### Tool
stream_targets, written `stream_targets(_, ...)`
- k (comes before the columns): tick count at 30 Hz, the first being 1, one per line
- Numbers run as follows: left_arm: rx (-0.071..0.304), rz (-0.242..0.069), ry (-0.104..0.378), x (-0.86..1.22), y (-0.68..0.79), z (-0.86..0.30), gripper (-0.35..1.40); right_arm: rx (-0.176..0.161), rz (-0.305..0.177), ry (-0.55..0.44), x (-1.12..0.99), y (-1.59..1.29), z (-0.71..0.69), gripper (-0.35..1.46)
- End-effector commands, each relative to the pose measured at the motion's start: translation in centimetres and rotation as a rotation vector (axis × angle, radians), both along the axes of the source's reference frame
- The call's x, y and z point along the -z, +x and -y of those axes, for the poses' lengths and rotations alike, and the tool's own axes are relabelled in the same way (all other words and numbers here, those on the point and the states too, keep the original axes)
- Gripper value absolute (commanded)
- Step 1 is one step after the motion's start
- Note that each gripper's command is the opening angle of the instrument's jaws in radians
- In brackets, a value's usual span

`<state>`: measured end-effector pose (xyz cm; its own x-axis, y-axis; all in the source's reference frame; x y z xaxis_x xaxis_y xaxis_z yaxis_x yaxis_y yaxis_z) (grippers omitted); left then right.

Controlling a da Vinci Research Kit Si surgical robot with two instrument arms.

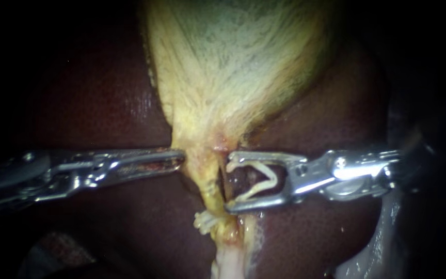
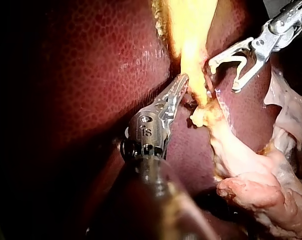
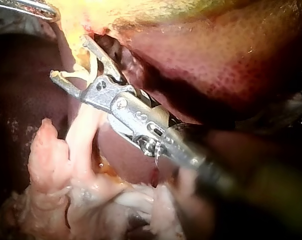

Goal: Clipping third clip left tube

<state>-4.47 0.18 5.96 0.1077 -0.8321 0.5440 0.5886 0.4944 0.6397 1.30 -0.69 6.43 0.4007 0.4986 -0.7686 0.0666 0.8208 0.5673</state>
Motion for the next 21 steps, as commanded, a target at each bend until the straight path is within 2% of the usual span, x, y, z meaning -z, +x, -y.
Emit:
stream_targets(1, 0.001, 0.000, -0.001, 0.02, 0.00, 0.01, -0.35, 0.003, 0.000, 0.004, -0.05, 0.03, 0.01, 0.60)
stream_targets(14, 0.004, -0.002, 0.000, 0.18, 0.02, 0.08, -0.35, -0.004, 0.010, 0.020, -0.45, 0.12, 0.08, 0.60)
stream_targets(21, 0.007, -0.004, 0.001, 0.27, -0.02, 0.11, -0.35, 0.011, 0.005, 0.032, -0.60, 0.27, 0.21, 0.60)
